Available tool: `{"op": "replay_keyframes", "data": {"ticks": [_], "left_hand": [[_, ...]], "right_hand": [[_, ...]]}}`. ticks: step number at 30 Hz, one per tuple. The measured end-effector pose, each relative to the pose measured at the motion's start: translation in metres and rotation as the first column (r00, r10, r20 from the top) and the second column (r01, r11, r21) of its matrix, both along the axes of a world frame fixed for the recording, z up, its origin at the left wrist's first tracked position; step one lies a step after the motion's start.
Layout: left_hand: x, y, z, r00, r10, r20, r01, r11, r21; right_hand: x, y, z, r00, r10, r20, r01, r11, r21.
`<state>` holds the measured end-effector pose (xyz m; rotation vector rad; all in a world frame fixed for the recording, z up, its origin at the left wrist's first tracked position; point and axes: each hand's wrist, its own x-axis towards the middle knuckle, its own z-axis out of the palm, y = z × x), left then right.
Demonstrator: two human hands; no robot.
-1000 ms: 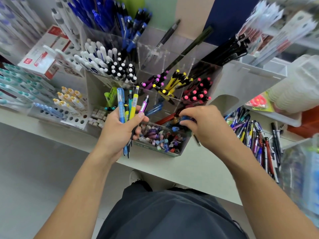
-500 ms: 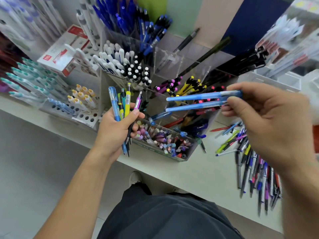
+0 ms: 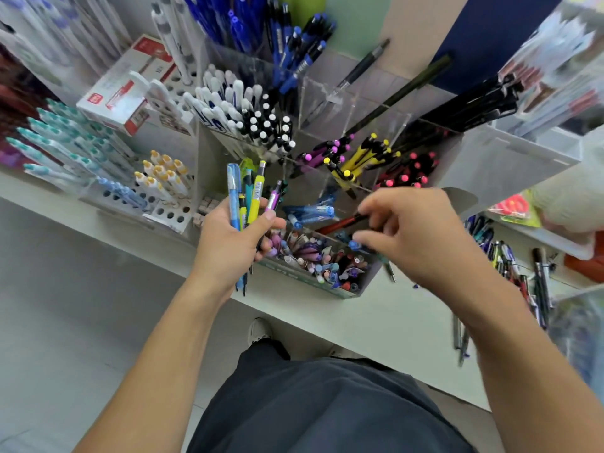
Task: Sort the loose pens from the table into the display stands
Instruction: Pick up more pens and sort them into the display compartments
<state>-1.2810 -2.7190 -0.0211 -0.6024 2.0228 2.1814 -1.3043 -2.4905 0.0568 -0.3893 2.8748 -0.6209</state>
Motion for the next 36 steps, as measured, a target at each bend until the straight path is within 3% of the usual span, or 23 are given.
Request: {"op": "replay_keyframes", "data": {"ticks": [3, 4, 10, 13, 17, 22, 26, 31, 33, 35, 36], "left_hand": [[0.000, 0.011, -0.005, 0.999, -0.043, -0.011, 0.042, 0.994, -0.100], [-0.001, 0.015, -0.006, 0.999, -0.050, -0.010, 0.048, 0.992, -0.115], [-0.003, 0.024, -0.007, 1.000, -0.006, 0.022, 0.006, 1.000, 0.000], [-0.003, 0.026, -0.007, 0.999, 0.015, 0.029, -0.016, 0.999, 0.037], [0.000, 0.026, -0.006, 0.997, 0.058, -0.049, -0.058, 0.998, -0.012], [0.003, 0.023, -0.007, 0.990, 0.084, -0.110, -0.089, 0.995, -0.038], [0.003, 0.020, -0.008, 0.993, 0.078, -0.090, -0.081, 0.996, -0.030], [0.005, 0.021, -0.007, 0.988, 0.124, -0.095, -0.125, 0.992, -0.006], [0.007, 0.020, -0.005, 0.977, 0.177, -0.119, -0.177, 0.984, 0.011], [0.010, 0.016, 0.000, 0.959, 0.247, -0.141, -0.243, 0.969, 0.045], [0.010, 0.013, 0.001, 0.948, 0.283, -0.144, -0.277, 0.959, 0.057]], "right_hand": [[0.007, 0.001, -0.015, 0.982, 0.083, 0.170, -0.128, 0.953, 0.275], [0.009, 0.001, -0.024, 0.981, 0.096, 0.170, -0.144, 0.943, 0.299], [0.005, 0.023, -0.006, 0.991, -0.056, -0.124, 0.054, 0.998, -0.021], [0.004, 0.021, -0.006, 0.999, -0.023, -0.047, 0.021, 0.999, -0.039], [0.004, 0.015, -0.021, 0.984, 0.056, 0.171, -0.078, 0.990, 0.121], [0.005, 0.006, -0.036, 0.983, 0.127, 0.133, -0.169, 0.914, 0.370], [0.003, 0.007, -0.024, 0.980, 0.170, 0.098, -0.194, 0.920, 0.342], [-0.002, -0.008, -0.025, 0.936, 0.199, 0.290, -0.315, 0.842, 0.437], [0.001, -0.009, -0.022, 0.956, 0.201, 0.212, -0.274, 0.868, 0.414], [0.008, -0.002, -0.010, 0.983, 0.172, -0.063, -0.153, 0.959, 0.238], [0.014, -0.001, 0.003, 0.963, 0.100, -0.250, -0.085, 0.994, 0.070]]}}
